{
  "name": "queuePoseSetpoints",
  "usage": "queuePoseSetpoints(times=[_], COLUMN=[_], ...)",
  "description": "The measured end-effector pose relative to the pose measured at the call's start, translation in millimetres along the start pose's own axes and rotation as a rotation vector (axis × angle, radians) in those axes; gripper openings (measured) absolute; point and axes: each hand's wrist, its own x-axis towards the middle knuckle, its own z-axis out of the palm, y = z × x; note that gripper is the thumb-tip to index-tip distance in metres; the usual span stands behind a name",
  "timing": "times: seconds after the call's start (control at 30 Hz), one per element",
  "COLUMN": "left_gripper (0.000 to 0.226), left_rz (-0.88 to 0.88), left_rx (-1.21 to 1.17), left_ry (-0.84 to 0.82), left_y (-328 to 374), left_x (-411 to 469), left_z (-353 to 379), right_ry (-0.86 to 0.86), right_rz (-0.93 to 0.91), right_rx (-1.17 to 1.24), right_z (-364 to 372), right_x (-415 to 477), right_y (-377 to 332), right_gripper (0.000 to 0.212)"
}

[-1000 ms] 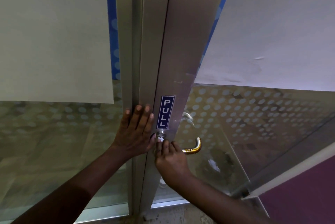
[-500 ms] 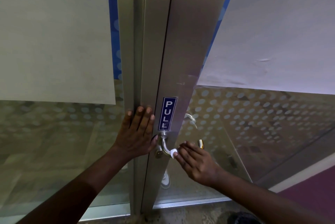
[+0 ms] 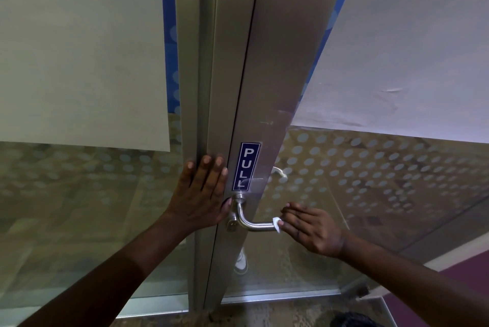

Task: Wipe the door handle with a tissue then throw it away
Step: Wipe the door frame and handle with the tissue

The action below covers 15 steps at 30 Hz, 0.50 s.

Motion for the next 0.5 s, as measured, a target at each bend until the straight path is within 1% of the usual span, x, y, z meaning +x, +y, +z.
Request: queuePoseSetpoints(times=[0.17,0.3,0.4,0.5], left_gripper=[0.083,0.084,0.084,0.084], left_rz=[0.005,0.001,0.004,0.003], left_rx=[0.003,0.001,0.001,0.003], left_ry=[0.000,0.002,0.003,0.003], left_y=[0,0,0,0], left_x=[1,1,1,2], left_z=[-1,-1,0,0], right_ry=[-0.018,-0.021,-0.052,-0.042], right_rz=[-0.070,-0.093,-0.057,0.000], right_rx=[0.096,0.132,0.125,0.120], right_z=[-5,-3,-3,-7], right_x=[1,-2,-7,-7], right_y=[18,24,27,31], right_gripper=[0.020,0.019,0.020,0.021])
